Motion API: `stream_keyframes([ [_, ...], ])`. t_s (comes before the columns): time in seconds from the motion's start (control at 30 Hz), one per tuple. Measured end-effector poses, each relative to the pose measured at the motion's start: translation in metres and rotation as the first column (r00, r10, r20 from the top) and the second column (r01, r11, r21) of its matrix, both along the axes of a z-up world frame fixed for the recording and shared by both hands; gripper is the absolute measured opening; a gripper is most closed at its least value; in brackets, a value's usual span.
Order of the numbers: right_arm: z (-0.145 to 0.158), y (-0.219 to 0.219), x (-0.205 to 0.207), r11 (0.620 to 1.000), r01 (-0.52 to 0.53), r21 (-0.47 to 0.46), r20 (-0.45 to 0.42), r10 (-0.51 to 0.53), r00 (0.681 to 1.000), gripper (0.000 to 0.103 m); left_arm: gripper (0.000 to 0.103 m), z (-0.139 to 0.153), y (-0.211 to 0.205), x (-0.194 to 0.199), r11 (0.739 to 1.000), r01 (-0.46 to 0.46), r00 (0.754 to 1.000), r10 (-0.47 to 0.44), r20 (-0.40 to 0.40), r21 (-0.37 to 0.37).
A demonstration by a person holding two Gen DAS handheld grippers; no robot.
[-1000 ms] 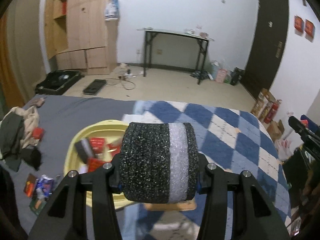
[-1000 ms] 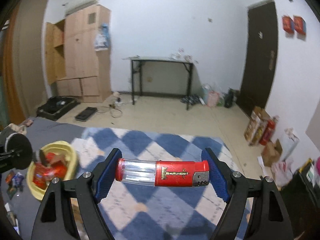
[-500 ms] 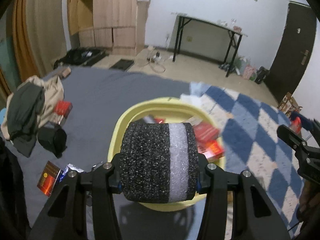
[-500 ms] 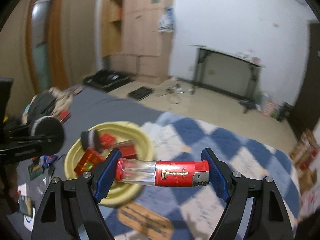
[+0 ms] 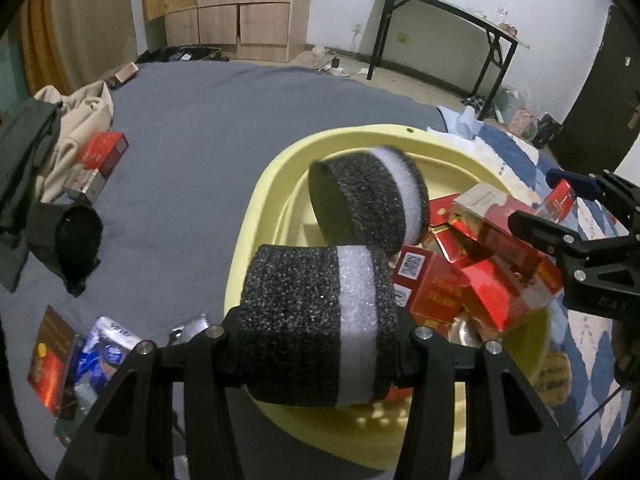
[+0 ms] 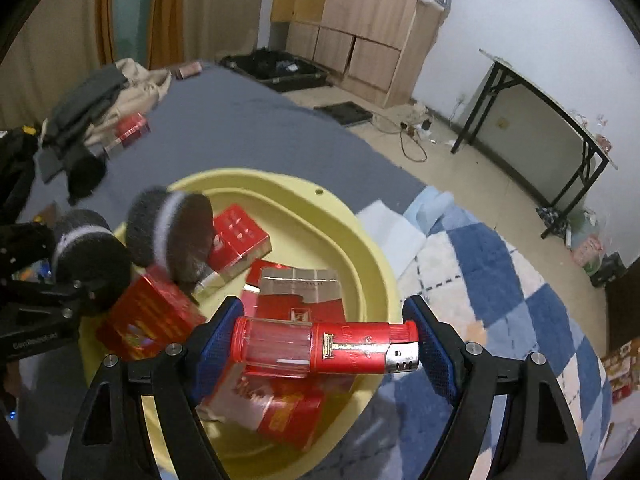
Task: Organize rigid objects
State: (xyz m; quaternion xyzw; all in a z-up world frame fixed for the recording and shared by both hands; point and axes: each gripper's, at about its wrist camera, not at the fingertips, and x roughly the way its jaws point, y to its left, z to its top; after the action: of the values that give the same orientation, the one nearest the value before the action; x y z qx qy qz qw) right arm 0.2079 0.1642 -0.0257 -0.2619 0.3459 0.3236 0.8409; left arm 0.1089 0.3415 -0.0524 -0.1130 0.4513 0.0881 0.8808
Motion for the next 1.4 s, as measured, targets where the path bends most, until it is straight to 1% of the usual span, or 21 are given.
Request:
stream_keyframes([
  [0.1, -0.012, 0.009, 0.010, 1.000, -0.001, -0.001, -0.017, 0.001, 1.000, 0.082, 0.051, -0.005, -0.002, 0.003, 1.000, 0.003, 1.000, -0.004, 0.016, 0.015],
  [0.17, -0.015, 0.009, 0.013, 0.999, 0.016, 0.036, -0.015, -0.015, 1.000, 0.082, 0.051, -0.006, -0.003, 0.005, 1.000, 0.004, 1.000, -0.005, 0.020, 0.012],
  [0.23, -0.015, 0.008, 0.015, 0.997, 0.030, 0.065, -0.040, -0.028, 0.999, 0.082, 0.051, -0.007, -0.003, 0.006, 1.000, -0.001, 1.000, 0.001, 0.024, 0.012],
  [0.3, -0.017, 0.008, 0.017, 0.996, 0.040, 0.080, -0.045, -0.037, 0.998, 0.082, 0.051, -0.008, -0.003, 0.007, 1.000, -0.010, 1.000, 0.009, 0.024, 0.006],
  [0.33, -0.018, 0.010, 0.018, 0.995, 0.045, 0.087, -0.048, -0.041, 0.998, 0.082, 0.052, -0.008, -0.002, 0.008, 1.000, -0.011, 1.000, 0.011, 0.022, 0.005],
  [0.4, -0.020, 0.011, 0.016, 0.995, 0.045, 0.086, -0.044, -0.041, 0.998, 0.083, 0.058, -0.008, -0.003, 0.008, 1.000, 0.000, 1.000, 0.000, 0.016, 0.001],
  [0.43, -0.020, 0.015, 0.015, 0.996, 0.041, 0.077, -0.042, -0.038, 0.998, 0.083, 0.067, -0.007, -0.004, 0.008, 1.000, 0.002, 1.000, -0.002, 0.017, 0.002],
  [0.47, -0.018, 0.008, 0.012, 0.996, 0.041, 0.077, -0.043, -0.038, 0.998, 0.083, 0.084, -0.004, -0.005, 0.005, 1.000, -0.005, 1.000, 0.005, 0.028, 0.013],
  [0.5, -0.017, 0.008, 0.010, 0.996, 0.040, 0.075, -0.044, -0.037, 0.998, 0.084, 0.091, 0.000, -0.006, 0.002, 0.999, -0.024, 0.999, 0.023, 0.043, 0.032],
  [0.53, -0.014, 0.008, 0.007, 0.996, 0.034, 0.086, -0.037, -0.031, 0.999, 0.088, 0.102, 0.004, -0.007, 0.000, 0.998, -0.043, 0.997, 0.040, 0.062, 0.043],
  [0.57, -0.007, 0.000, 0.002, 0.995, 0.031, 0.097, -0.028, -0.029, 0.999, 0.091, 0.103, 0.011, -0.008, -0.004, 0.997, -0.059, 0.995, 0.054, 0.088, 0.054],
  [0.63, 0.007, -0.013, -0.007, 0.988, 0.025, 0.154, -0.010, -0.024, 1.000, 0.102, 0.103, 0.023, -0.014, -0.007, 0.996, -0.064, 0.992, 0.056, 0.111, 0.069],
  [0.73, 0.024, -0.032, -0.014, 0.976, 0.017, 0.217, -0.027, -0.011, 1.000, 0.103, 0.103, 0.043, -0.025, -0.006, 0.995, -0.064, 0.991, 0.055, 0.126, 0.071],
  [0.8, 0.039, -0.047, -0.022, 0.970, 0.005, 0.242, -0.005, -0.004, 1.000, 0.103, 0.103, 0.061, -0.033, -0.007, 0.995, -0.068, 0.988, 0.057, 0.145, 0.067],
  [0.9, 0.060, -0.067, -0.033, 0.967, 0.001, 0.253, 0.027, -0.008, 1.000, 0.103, 0.103, 0.094, -0.050, -0.013, 0.994, -0.078, 0.978, 0.061, 0.199, 0.079],
  [0.97, 0.082, -0.086, -0.041, 0.966, 0.005, 0.260, 0.052, -0.020, 0.998, 0.103, 0.103, 0.119, -0.063, -0.018, 0.994, -0.074, 0.971, 0.052, 0.233, 0.084],
  [1.03, 0.102, -0.108, -0.048, 0.960, 0.011, 0.279, 0.069, -0.032, 0.997, 0.103, 0.103, 0.138, -0.072, -0.022, 0.994, -0.069, 0.966, 0.047, 0.255, 0.079],
  [1.17, 0.138, -0.147, -0.069, 0.947, 0.022, 0.320, 0.100, -0.057, 0.993, 0.103, 0.103, 0.184, -0.098, -0.036, 0.989, -0.069, 0.950, 0.026, 0.312, 0.129],
  [1.23, 0.151, -0.163, -0.082, 0.944, 0.016, 0.331, 0.114, -0.057, 0.992, 0.103, 0.103, 0.198, -0.107, -0.042, 0.987, -0.072, 0.944, 0.020, 0.329, 0.145],
  [1.3, 0.158, -0.176, -0.093, 0.944, 0.007, 0.329, 0.126, -0.051, 0.991, 0.103, 0.103, 0.208, -0.114, -0.050, 0.987, -0.087, 0.938, 0.034, 0.345, 0.138],
  [1.4, 0.163, -0.189, -0.108, 0.946, -0.022, 0.322, 0.144, -0.026, 0.989, 0.103, 0.103, 0.204, -0.125, -0.059, 0.986, -0.119, 0.933, 0.072, 0.351, 0.114],
])
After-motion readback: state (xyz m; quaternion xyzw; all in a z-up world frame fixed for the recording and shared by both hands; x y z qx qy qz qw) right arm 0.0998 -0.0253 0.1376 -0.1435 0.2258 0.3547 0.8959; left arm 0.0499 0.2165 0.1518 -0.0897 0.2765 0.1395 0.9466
